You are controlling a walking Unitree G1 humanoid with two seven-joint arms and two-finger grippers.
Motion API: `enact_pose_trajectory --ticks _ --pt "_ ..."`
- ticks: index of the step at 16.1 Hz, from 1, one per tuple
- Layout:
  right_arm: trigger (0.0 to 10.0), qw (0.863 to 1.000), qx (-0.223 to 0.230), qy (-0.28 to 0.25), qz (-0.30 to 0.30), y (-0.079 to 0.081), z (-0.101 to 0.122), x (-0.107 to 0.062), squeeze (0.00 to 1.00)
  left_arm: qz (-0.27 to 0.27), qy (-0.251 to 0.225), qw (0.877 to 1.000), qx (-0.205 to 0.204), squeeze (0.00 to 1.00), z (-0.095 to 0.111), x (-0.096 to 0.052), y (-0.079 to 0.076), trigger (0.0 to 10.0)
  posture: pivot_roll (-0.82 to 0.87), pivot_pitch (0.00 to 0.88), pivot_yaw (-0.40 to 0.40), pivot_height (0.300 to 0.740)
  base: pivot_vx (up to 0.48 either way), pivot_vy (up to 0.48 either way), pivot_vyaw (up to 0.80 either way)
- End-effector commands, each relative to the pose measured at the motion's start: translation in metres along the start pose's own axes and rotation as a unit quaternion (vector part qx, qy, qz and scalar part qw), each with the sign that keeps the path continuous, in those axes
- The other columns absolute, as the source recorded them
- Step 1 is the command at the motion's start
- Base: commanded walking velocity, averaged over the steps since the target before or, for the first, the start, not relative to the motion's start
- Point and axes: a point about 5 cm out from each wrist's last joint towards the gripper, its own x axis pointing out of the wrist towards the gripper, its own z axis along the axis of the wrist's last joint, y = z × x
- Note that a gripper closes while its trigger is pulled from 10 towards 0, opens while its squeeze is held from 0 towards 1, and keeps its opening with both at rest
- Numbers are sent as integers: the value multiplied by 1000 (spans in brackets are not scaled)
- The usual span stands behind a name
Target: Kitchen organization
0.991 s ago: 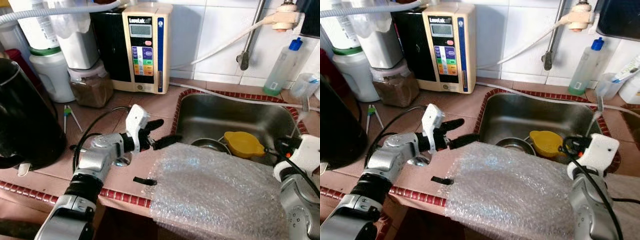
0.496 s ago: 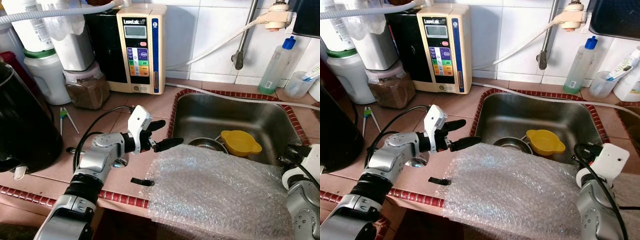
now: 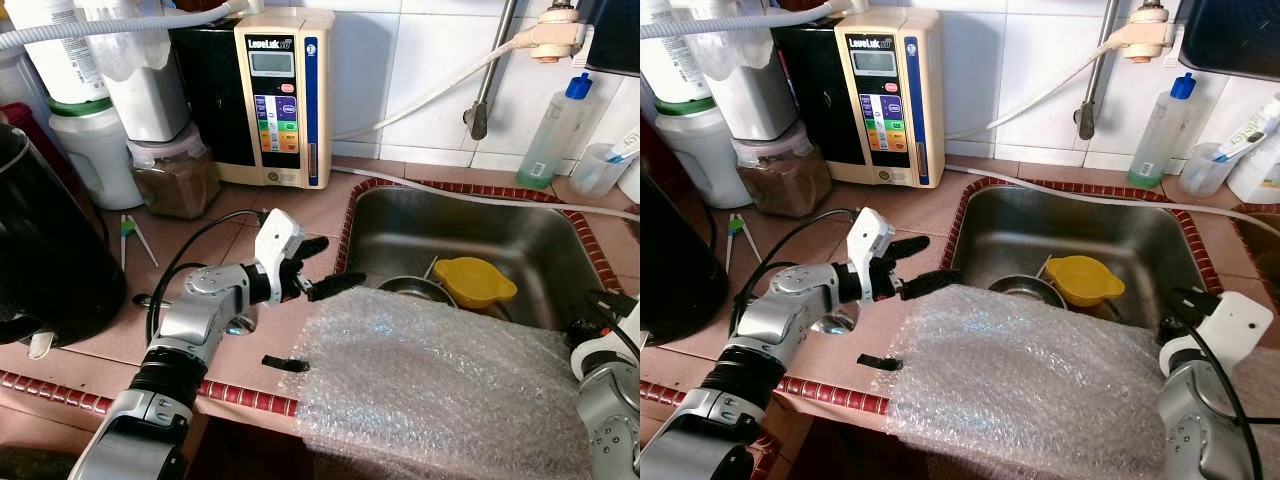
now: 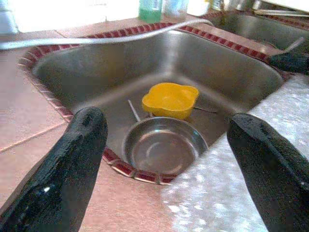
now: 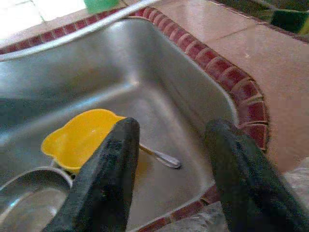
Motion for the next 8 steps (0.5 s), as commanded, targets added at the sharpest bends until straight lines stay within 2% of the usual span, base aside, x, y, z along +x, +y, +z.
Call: enact_pose_trajectory --ticks 1,3,4,5,6,8 --pt "10000 998 1 -25 49 15 8 -5 1000 46 -16 999 18 1000 12 -2 12 10000 14 25 64 740 0 0 0" --pt "10000 991 -12 -39 131 40 11 -15 1000 112 -37 993 16 1000 21 -7 28 10000 15 27 63 740 0 0 0" --pt "10000 980 -48 -38 190 57 9 -25 1000 138 -38 990 13 1000 20 -12 35 10000 16 28 62 740 0 0 0" --pt "10000 976 -54 -37 208 62 8 -29 1000 145 -37 989 15 1000 20 -14 36 10000 17 30 61 740 0 0 0" --pt "10000 956 -82 -39 279 78 6 -44 1000 170 -40 985 7 1000 18 -22 43 10000 18 31 60 740 0 0 0" --pt "10000 933 -104 -33 342 88 2 -59 1000 194 -43 980 0 1000 15 -32 49 10000 24 37 59 740 0 0 0"
